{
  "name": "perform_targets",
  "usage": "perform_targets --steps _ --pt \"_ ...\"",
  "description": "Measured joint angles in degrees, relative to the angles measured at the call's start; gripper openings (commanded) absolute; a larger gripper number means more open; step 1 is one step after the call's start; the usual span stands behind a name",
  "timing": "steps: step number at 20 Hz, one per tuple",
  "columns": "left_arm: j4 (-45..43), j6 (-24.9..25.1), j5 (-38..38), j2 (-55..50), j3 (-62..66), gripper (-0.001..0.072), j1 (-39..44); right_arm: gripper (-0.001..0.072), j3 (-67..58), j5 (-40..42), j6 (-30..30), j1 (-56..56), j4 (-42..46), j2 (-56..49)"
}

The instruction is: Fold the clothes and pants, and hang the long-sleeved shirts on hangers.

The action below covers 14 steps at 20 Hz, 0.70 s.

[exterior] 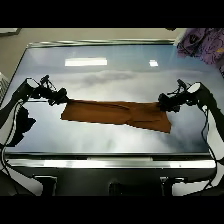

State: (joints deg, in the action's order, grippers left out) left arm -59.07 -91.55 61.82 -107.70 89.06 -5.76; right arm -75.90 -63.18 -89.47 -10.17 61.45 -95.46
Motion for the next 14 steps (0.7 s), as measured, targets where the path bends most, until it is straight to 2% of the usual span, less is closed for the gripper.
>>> perform_targets --steps 1,4,6,10,14 --pt "0.17 -0.24 0.04 -0.39 0.44 0.0586 0.07 0.0581 -0.63 -0.39 0.63 -0.33 -0.63 -0.31" --pt "0.31 -1.22 2.19 -0.85 2.80 0.0587 -0.44 0.0609 -3.21 -4.09 2.93 -3.21 -1.09 0.24" --pt "0.11 -1.70 4.81 -0.61 4.90 0.0587 -0.98 0.0665 -4.22 -7.28 5.44 -7.04 -1.31 1.07" --pt "-2.38 -1.99 9.14 0.94 7.54 0.0587 -1.46 0.0665 -2.36 -13.49 11.39 -14.67 -5.03 0.52" --pt "-3.74 -2.14 11.26 2.01 8.46 0.0586 -1.60 0.0665 1.51 -14.93 16.79 -17.51 -9.53 -1.42"
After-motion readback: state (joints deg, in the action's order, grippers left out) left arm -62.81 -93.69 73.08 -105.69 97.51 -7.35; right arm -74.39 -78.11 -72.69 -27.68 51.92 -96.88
